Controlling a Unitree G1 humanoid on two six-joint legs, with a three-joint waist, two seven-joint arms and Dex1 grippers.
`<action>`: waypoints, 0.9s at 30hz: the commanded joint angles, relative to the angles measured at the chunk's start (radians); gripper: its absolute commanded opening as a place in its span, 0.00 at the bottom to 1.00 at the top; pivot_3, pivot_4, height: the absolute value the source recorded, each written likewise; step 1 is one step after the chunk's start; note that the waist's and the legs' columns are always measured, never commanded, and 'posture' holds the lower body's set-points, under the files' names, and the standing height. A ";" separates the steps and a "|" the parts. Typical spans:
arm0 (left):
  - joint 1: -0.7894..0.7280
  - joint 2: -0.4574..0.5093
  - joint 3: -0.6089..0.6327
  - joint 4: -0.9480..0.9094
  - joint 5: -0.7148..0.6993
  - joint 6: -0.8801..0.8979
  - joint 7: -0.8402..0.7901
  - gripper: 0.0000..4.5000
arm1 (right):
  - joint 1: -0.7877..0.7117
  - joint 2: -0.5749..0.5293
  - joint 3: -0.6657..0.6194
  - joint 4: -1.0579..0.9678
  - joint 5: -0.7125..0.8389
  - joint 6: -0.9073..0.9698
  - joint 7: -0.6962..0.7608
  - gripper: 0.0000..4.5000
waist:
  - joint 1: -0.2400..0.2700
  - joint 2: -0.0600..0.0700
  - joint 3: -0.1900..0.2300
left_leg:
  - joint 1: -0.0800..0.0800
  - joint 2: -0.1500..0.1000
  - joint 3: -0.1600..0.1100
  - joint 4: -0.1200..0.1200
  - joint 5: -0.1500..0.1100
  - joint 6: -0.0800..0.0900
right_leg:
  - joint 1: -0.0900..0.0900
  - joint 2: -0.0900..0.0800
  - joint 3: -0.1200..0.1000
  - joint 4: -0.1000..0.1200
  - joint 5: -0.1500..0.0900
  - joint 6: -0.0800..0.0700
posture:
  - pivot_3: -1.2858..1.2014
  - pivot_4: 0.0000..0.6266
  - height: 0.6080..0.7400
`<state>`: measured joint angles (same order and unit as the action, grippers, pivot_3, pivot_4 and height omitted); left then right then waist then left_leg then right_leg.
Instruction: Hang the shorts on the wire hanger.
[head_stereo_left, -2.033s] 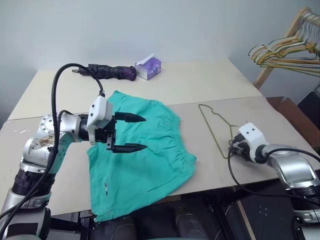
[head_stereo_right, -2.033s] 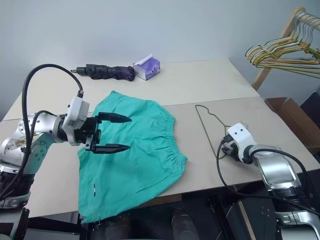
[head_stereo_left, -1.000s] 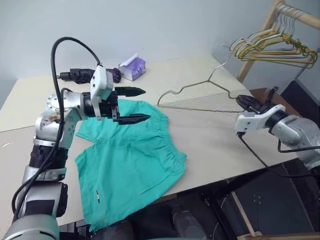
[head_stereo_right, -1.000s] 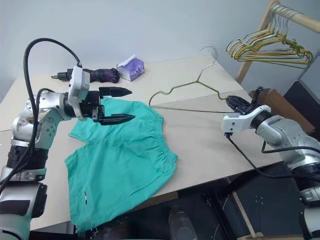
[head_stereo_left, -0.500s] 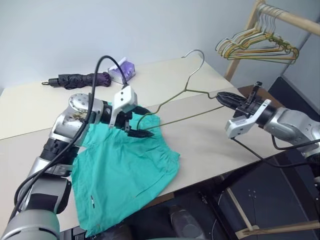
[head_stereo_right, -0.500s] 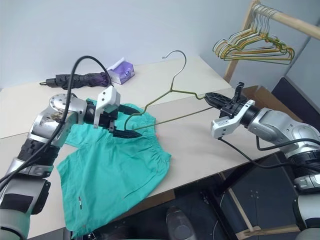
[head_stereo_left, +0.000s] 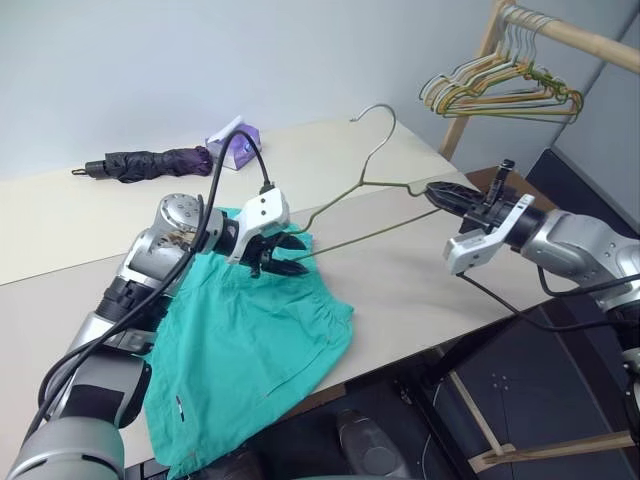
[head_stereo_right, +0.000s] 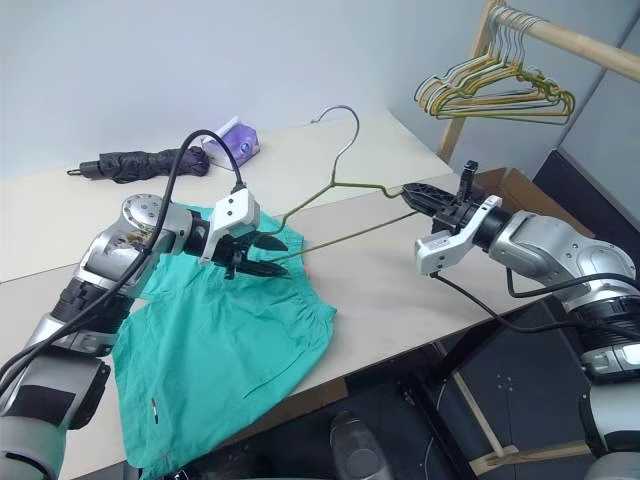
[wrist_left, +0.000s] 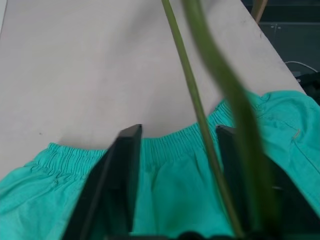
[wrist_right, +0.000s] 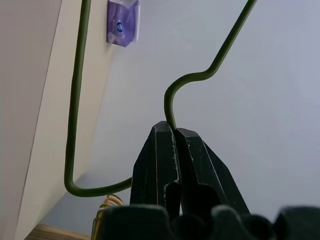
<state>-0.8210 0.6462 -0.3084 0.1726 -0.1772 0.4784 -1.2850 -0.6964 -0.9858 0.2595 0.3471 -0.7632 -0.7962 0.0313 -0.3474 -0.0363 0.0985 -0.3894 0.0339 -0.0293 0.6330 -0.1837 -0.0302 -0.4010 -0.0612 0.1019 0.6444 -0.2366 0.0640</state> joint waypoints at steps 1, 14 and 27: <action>-0.025 0.000 0.025 -0.003 0.005 -0.018 0.008 0.21 | -0.024 0.002 -0.045 -0.034 0.012 0.011 -0.007 0.00 | 0.000 0.000 0.000 | 0.000 0.000 0.000 0.000 0.000 0.000 | 0.000 0.000 0.000 0.000 0.000 0.000 | 0.42 0.00 1.00; -0.051 0.005 0.066 0.075 0.019 -0.109 -0.003 0.00 | -0.001 0.016 -0.034 -0.089 0.083 -0.055 0.034 0.18 | -0.004 0.000 -0.001 | 0.000 0.000 0.000 0.000 0.000 0.000 | 0.000 0.000 0.000 0.001 0.000 0.000 | 0.42 0.00 1.00; -0.063 0.092 0.062 0.286 0.167 -0.598 0.001 0.00 | 0.156 -0.087 -0.045 -0.398 1.038 0.517 0.776 0.99 | -0.018 -0.001 -0.002 | 0.008 0.000 -0.002 0.000 0.000 0.000 | 0.012 -0.001 -0.002 -0.003 -0.001 0.001 | 0.44 0.00 1.00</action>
<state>-0.8663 0.7224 -0.2542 0.4479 -0.0374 -0.0055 -1.2871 -0.5167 -1.0508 0.2676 0.0420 0.0996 -0.4745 0.7019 -0.3658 -0.0373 0.0969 -0.3815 0.0342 -0.0310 0.6329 -0.1840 -0.0298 -0.3891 -0.0616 0.1002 0.6420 -0.2370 0.0652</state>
